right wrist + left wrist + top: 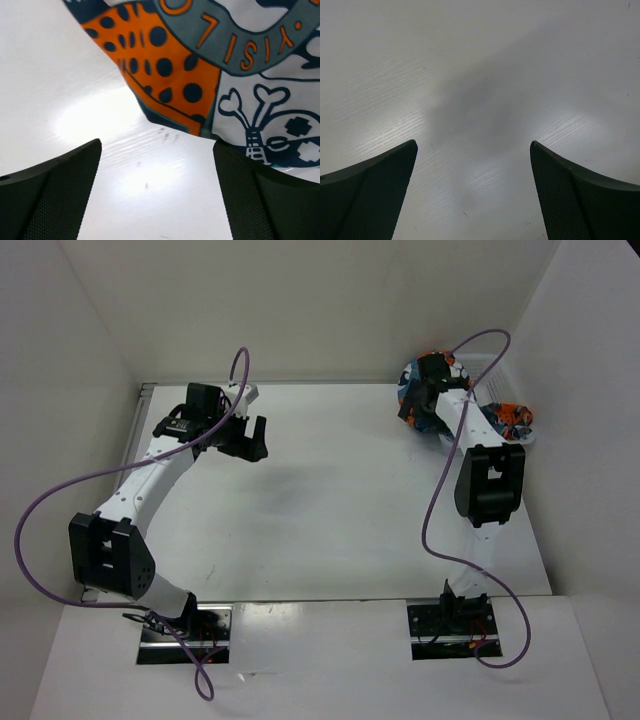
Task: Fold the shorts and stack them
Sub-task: Grab the shorts from the pile
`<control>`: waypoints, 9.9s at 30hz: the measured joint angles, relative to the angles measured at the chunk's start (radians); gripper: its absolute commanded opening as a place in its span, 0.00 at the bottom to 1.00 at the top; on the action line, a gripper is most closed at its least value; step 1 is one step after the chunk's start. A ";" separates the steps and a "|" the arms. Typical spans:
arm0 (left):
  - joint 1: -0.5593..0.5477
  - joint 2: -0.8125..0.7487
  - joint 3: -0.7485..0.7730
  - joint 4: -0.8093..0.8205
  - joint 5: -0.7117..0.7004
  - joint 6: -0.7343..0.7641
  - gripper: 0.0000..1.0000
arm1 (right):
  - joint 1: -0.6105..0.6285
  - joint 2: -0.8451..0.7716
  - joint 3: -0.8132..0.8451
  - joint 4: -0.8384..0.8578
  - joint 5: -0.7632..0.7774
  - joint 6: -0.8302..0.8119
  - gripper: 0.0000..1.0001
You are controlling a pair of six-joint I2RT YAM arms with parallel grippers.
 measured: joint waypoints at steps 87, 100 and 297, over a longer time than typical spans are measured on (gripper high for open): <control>0.230 -0.126 -0.138 0.306 0.410 -0.002 0.99 | 0.250 0.173 0.053 0.022 0.775 -0.169 0.78; 0.238 -0.126 -0.143 0.304 0.429 -0.003 0.99 | 0.245 0.272 0.097 0.032 0.826 -0.180 0.32; 0.232 -0.177 -0.035 0.012 0.238 -0.001 0.99 | 0.155 0.004 0.445 -0.150 0.462 -0.204 0.00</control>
